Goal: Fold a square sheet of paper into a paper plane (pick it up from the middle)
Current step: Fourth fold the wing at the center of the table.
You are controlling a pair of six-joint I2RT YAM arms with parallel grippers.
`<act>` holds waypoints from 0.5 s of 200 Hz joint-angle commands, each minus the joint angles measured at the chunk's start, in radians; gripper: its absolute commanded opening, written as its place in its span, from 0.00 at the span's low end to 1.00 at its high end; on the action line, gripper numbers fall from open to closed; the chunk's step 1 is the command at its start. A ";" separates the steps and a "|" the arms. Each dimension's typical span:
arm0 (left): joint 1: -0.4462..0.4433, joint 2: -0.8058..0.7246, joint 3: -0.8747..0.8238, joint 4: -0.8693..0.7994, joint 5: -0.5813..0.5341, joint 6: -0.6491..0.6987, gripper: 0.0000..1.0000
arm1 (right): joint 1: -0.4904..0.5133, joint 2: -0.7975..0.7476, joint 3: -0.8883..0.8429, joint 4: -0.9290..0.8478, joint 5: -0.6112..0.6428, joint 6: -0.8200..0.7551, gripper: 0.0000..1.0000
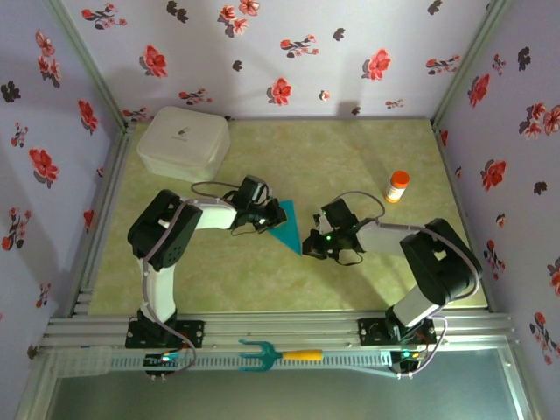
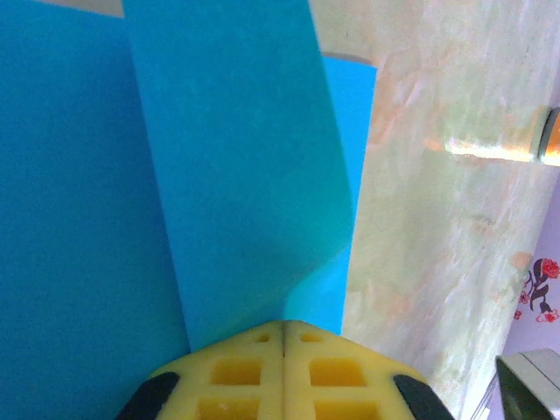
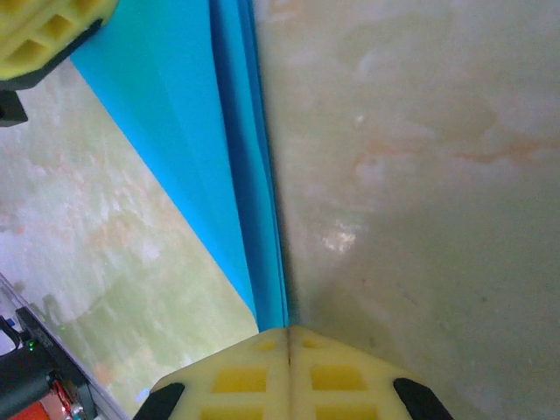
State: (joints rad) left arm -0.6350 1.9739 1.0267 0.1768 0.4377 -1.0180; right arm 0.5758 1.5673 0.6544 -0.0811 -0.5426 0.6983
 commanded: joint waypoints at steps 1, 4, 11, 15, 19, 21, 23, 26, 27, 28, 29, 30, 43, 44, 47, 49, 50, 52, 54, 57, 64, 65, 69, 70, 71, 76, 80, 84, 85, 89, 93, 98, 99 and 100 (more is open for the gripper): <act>0.006 0.020 -0.011 -0.049 -0.045 0.010 0.00 | 0.003 -0.063 0.068 -0.059 0.009 -0.026 0.04; 0.005 0.019 -0.011 -0.050 -0.045 0.010 0.00 | 0.003 -0.067 0.074 -0.059 0.007 -0.026 0.04; 0.005 0.020 -0.011 -0.050 -0.045 0.012 0.00 | 0.004 -0.067 0.086 -0.056 -0.003 -0.026 0.04; 0.005 0.019 -0.011 -0.050 -0.045 0.009 0.00 | 0.004 -0.061 0.093 -0.049 -0.013 -0.025 0.04; 0.005 0.019 -0.011 -0.049 -0.045 0.009 0.00 | 0.005 -0.054 0.099 -0.038 -0.022 -0.024 0.04; 0.005 0.019 -0.010 -0.049 -0.045 0.010 0.00 | 0.007 -0.049 0.102 -0.033 -0.029 -0.022 0.04; 0.005 0.020 -0.011 -0.049 -0.046 0.010 0.00 | 0.008 -0.044 0.107 -0.029 -0.033 -0.022 0.04; 0.005 0.021 -0.011 -0.050 -0.046 0.010 0.00 | 0.009 -0.034 0.112 -0.022 -0.038 -0.019 0.04; 0.004 0.020 -0.011 -0.050 -0.045 0.010 0.00 | 0.010 -0.032 0.115 -0.020 -0.038 -0.018 0.04; 0.004 0.021 -0.010 -0.050 -0.045 0.010 0.00 | 0.011 -0.028 0.117 -0.019 -0.039 -0.017 0.04; 0.004 0.021 -0.010 -0.050 -0.045 0.010 0.00 | 0.011 -0.025 0.118 -0.017 -0.040 -0.016 0.04; 0.004 0.020 -0.010 -0.050 -0.046 0.010 0.00 | 0.011 -0.021 0.120 -0.015 -0.042 -0.015 0.04; 0.003 0.023 -0.008 -0.051 -0.044 0.012 0.00 | 0.023 0.031 0.145 0.008 -0.051 -0.006 0.04; 0.003 0.023 -0.008 -0.051 -0.044 0.011 0.00 | 0.024 0.034 0.147 0.009 -0.052 -0.006 0.04; 0.003 0.022 -0.008 -0.051 -0.044 0.012 0.00 | 0.029 0.045 0.152 0.014 -0.054 -0.007 0.04; 0.003 0.023 -0.008 -0.051 -0.044 0.012 0.00 | 0.031 0.052 0.155 0.016 -0.053 -0.008 0.04; 0.003 0.022 -0.008 -0.052 -0.044 0.012 0.00 | 0.032 0.055 0.158 0.019 -0.054 -0.007 0.04; 0.002 0.023 -0.008 -0.052 -0.044 0.012 0.00 | 0.034 0.063 0.161 0.022 -0.051 -0.006 0.04; 0.003 0.022 -0.008 -0.053 -0.044 0.012 0.00 | 0.035 0.071 0.163 0.024 -0.049 -0.006 0.04; 0.003 0.021 -0.007 -0.053 -0.044 0.012 0.00 | 0.036 0.077 0.164 0.028 -0.043 -0.004 0.04; 0.004 0.021 -0.007 -0.053 -0.044 0.013 0.00 | 0.039 0.099 0.167 0.036 -0.038 0.004 0.05; 0.003 0.022 -0.007 -0.054 -0.044 0.012 0.00 | 0.039 0.102 0.167 0.037 -0.037 0.005 0.04; 0.003 0.022 -0.007 -0.054 -0.044 0.013 0.00 | 0.039 0.114 0.166 0.042 -0.039 0.006 0.04; 0.003 0.021 -0.007 -0.055 -0.044 0.013 0.00 | 0.039 0.116 0.166 0.042 -0.039 0.006 0.04; 0.003 0.021 -0.007 -0.055 -0.044 0.013 0.00 | 0.039 0.119 0.166 0.043 -0.038 0.006 0.04; 0.003 0.021 -0.007 -0.056 -0.043 0.014 0.00 | 0.039 0.129 0.165 0.045 -0.036 0.004 0.05; 0.003 0.022 -0.006 -0.057 -0.043 0.014 0.00 | 0.039 0.138 0.166 0.041 -0.034 0.002 0.05; 0.003 0.020 -0.007 -0.057 -0.042 0.015 0.00 | 0.039 0.143 0.164 0.040 -0.037 -0.001 0.05; 0.003 0.020 -0.007 -0.057 -0.043 0.014 0.00 | 0.039 0.145 0.163 0.041 -0.039 -0.002 0.05; 0.003 0.022 -0.007 -0.057 -0.043 0.014 0.00 | 0.040 0.149 0.162 0.042 -0.042 -0.005 0.05; 0.003 0.021 -0.007 -0.057 -0.043 0.014 0.00 | 0.040 0.149 0.158 0.041 -0.040 -0.006 0.05; 0.002 0.020 -0.005 -0.059 -0.042 0.014 0.00 | 0.040 0.149 0.154 0.039 -0.032 -0.005 0.05; 0.002 0.020 -0.005 -0.059 -0.042 0.015 0.00 | 0.039 0.148 0.152 0.039 -0.030 -0.005 0.05; 0.003 0.021 -0.005 -0.059 -0.042 0.015 0.00 | 0.039 0.147 0.150 0.039 -0.028 -0.005 0.05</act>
State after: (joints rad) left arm -0.6350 1.9739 1.0267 0.1768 0.4377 -1.0176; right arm 0.6117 1.7000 0.8104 -0.0463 -0.5728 0.6914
